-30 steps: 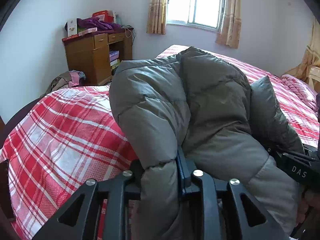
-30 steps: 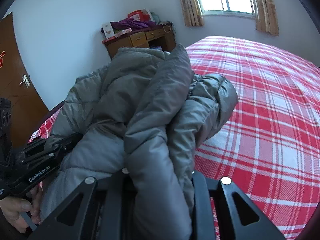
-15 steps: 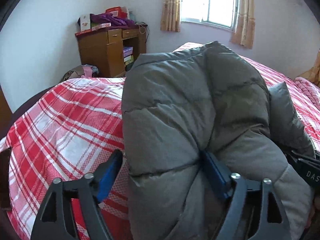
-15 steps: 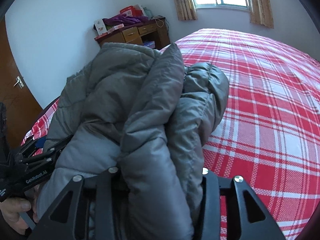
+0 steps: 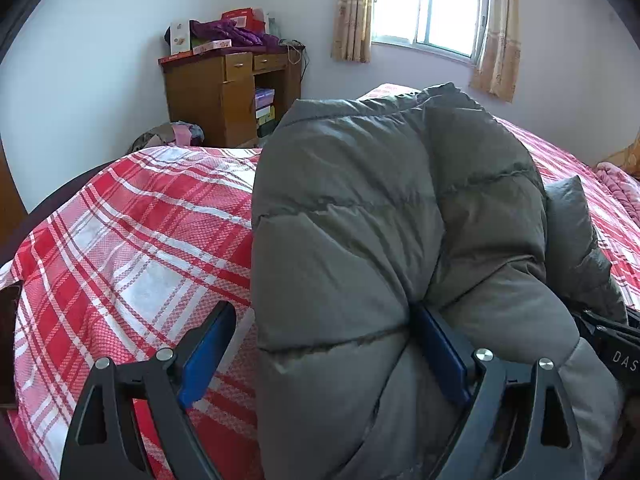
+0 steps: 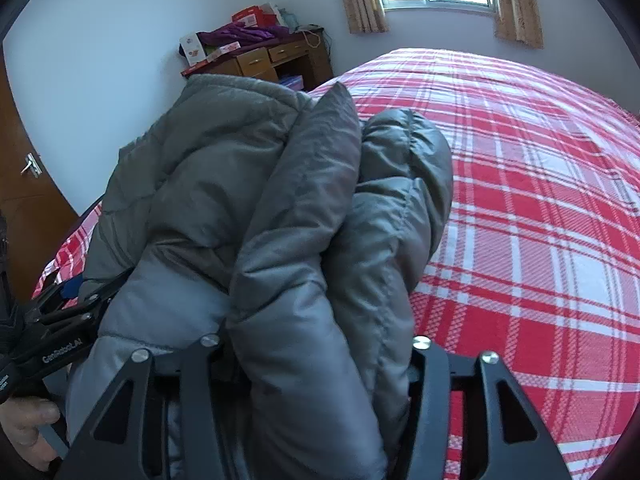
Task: Fold large clothes
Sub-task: 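Lower the folded jacket onto the bedspread and open both grippers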
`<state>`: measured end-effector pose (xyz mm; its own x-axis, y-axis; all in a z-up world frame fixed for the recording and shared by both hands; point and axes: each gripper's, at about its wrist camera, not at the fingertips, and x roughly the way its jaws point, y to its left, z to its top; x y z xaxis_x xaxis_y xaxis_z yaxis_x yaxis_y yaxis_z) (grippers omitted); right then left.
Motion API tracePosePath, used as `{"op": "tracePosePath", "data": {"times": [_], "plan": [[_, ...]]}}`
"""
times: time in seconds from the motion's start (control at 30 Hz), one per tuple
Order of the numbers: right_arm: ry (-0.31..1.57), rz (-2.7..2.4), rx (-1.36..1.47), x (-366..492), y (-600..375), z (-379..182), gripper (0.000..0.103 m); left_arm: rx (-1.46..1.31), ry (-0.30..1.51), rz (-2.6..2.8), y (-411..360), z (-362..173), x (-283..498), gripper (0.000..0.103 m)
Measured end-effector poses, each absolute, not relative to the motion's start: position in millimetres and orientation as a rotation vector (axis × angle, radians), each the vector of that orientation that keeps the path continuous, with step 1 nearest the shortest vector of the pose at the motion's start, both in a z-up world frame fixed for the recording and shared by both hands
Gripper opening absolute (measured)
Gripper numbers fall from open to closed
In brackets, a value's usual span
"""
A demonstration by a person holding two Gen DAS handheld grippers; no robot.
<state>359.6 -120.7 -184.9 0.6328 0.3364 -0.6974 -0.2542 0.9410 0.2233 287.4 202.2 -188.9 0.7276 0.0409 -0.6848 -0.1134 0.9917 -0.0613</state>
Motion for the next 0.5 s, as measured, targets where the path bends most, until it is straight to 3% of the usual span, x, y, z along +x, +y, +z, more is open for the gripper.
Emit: {"op": "tracePosePath", "data": {"times": [0.2, 0.3, 0.4, 0.5], "plan": [[0.819, 0.303, 0.089, 354.0, -118.9, -166.4, 0.068, -0.047, 0.771, 0.104, 197.0, -166.3, 276.6, 0.090], [0.796, 0.284, 0.079, 337.6, -123.1, -145.7, 0.069, -0.036, 0.679, 0.080, 192.3, -128.2, 246.7, 0.090], [0.736, 0.255, 0.079, 308.4, -132.7, -116.8, 0.078, -0.020, 0.601, 0.063, 190.3, -92.1, 212.4, 0.090], [0.659, 0.239, 0.091, 271.7, -139.6, -83.2, 0.080, 0.001, 0.535, 0.067, 189.9, -63.4, 181.9, 0.090]]}}
